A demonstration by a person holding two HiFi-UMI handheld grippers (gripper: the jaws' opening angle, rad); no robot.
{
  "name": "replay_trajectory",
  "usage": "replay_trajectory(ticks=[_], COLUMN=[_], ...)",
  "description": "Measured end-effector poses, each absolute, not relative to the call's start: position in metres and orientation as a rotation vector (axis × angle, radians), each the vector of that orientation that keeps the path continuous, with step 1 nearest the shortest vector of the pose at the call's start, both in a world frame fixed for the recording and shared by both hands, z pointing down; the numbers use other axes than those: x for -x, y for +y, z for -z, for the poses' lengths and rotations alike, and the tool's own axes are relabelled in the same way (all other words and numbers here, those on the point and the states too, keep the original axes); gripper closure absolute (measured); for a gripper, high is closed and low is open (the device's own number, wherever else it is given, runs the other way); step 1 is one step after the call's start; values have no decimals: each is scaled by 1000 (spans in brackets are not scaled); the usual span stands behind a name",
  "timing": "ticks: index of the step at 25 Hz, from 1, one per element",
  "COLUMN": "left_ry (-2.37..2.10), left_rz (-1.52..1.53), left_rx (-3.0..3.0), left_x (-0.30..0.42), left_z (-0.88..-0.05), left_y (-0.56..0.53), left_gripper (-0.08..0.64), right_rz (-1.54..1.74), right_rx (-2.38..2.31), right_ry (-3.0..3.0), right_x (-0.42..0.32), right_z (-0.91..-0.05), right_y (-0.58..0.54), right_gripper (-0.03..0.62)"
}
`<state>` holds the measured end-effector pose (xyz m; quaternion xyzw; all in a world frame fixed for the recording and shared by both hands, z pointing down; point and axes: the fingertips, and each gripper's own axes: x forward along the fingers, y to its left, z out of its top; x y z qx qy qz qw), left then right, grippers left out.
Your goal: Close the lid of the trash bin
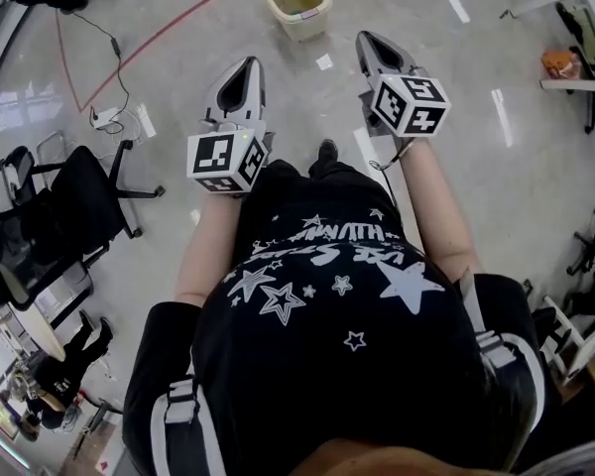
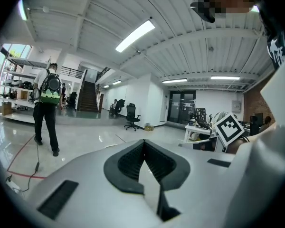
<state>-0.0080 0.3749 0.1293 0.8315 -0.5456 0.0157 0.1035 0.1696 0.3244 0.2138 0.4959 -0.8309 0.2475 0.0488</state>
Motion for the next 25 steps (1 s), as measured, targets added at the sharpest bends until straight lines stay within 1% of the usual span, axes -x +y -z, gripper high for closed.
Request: replay_trajectory(ticks=[13,25], left_ry=[-1632,-1549], left_rz=[-27,-18], left_rx=[-2443,-2432], left_x=[18,48], left_z=[-134,-161], left_y=[341,222], left_gripper=[549,549], right_rz=[-765,-736], right_rx=[-1499,-1547], right_ry=[-2523,-2443], right_x=[-165,-144], right_z=[-220,-225], right_y=[297,189], right_gripper=[586,586])
